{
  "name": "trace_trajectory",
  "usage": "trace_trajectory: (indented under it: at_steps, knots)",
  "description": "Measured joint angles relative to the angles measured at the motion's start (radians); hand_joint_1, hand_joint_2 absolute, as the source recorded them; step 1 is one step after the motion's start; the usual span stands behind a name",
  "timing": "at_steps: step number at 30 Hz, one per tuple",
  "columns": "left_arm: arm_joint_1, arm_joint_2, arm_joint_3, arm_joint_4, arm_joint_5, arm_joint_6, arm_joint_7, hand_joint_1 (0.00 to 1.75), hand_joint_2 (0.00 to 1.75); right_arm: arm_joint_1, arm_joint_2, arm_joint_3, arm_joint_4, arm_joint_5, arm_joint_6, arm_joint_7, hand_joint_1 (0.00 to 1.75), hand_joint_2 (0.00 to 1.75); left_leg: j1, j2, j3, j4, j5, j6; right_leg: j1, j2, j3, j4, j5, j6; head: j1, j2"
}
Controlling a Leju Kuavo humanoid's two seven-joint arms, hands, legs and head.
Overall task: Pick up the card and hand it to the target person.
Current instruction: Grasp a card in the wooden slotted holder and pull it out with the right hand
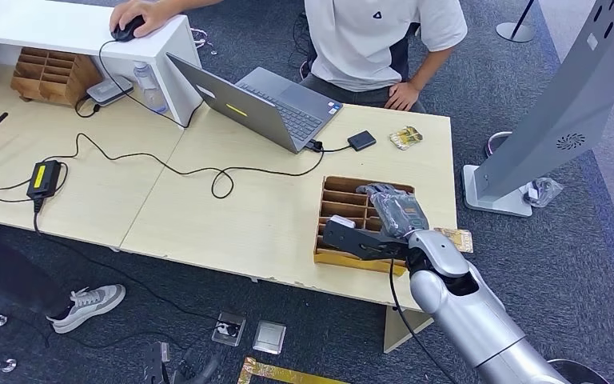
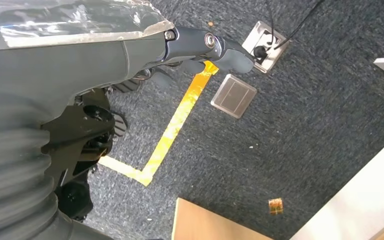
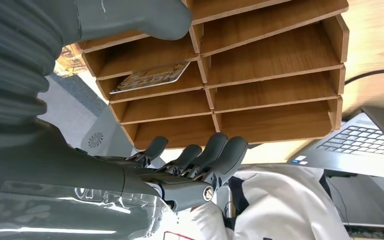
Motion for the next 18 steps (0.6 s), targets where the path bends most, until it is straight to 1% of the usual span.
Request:
trace_trajectory:
  at_steps: [8,16,18]
  knots:
    - [0.003,-0.002,0.058,0.0,-0.053,-0.006,0.0,0.0,1.75,0.0,-0.002,0.0,0.015,-0.012,-0.012,-0.002,0.49,1.75,0.0,0.0,0.0,0.0,0.0,0.0,0.0,0.0,0.0,0.0,0.0,0.0,0.0,0.0]
    - [0.006,-0.002,0.109,0.0,-0.09,-0.059,0.0,0.0,1.75,0.006,-0.016,-0.002,0.016,-0.018,-0.024,0.017,0.54,1.75,0.0,0.0,0.0,0.0,0.0,0.0,0.0,0.0,0.0,0.0,0.0,0.0,0.0,0.0]
    - [0.007,-0.002,0.121,0.0,-0.1,-0.07,0.0,0.0,1.75,0.009,-0.02,-0.002,0.016,-0.016,-0.026,0.021,0.57,1.75,0.0,0.0,0.0,0.0,0.0,0.0,0.0,0.0,0.0,0.0,0.0,0.0,0.0,0.0]
